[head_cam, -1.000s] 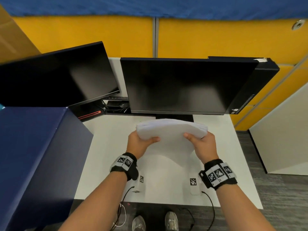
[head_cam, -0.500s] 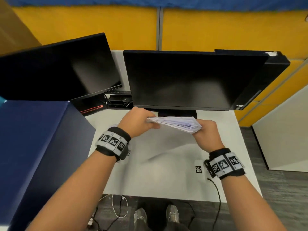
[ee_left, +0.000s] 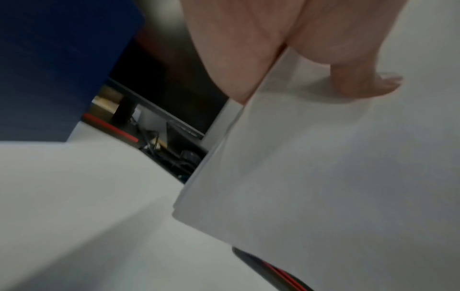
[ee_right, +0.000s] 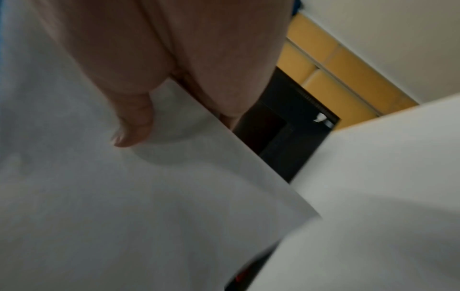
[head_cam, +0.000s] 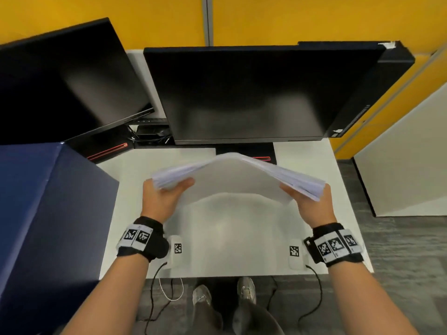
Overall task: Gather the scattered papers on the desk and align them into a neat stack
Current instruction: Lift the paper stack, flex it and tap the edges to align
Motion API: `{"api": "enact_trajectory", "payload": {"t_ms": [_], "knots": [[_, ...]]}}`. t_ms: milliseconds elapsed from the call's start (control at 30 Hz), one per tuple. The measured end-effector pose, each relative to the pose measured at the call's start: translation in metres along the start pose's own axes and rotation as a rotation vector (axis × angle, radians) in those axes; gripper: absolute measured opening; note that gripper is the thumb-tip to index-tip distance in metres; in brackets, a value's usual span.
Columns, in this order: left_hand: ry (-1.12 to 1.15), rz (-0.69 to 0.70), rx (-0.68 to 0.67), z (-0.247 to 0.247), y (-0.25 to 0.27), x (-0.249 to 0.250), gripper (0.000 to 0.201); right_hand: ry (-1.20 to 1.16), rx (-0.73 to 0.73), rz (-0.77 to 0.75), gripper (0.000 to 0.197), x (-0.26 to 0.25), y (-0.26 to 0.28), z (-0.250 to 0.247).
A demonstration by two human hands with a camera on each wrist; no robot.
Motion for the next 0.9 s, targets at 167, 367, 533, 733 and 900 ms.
{"api": "enact_trajectory", "payload": {"t_ms": [167, 367, 533, 733, 900], "knots": [[-0.046, -0.090, -0.129, 0.038, 0.010, -0.038, 0.039, -0.032, 0.087, 0.117, 0.044, 0.058, 0.002, -0.004], [-0.019, -0.093, -0.070, 0.043, 0.000, -0.030, 0.016, -0.084, 0.213, 0.132, 0.023, 0.054, -0.004, 0.002], [-0.088, -0.037, -0.155, 0.037, -0.002, -0.043, 0.037, -0.112, 0.128, 0.097, 0.054, 0.056, -0.002, -0.006], [-0.016, -0.096, -0.042, 0.042, -0.003, -0.038, 0.010, -0.073, 0.153, 0.109, 0.026, 0.052, -0.010, 0.008], [0.018, -0.169, -0.057, 0.044, 0.009, -0.050, 0.010, 0.008, 0.106, 0.139, 0.012, 0.055, -0.001, 0.009]]}}
Point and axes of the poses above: each hand's wrist, its own y-axis away from the middle knuckle, its own z-axis out of the palm, x = y × z, the point moved 1 cm from there along -y, towards the middle knuckle, and after that the axes turned 14 degrees about -y, right-handed, at the moved point
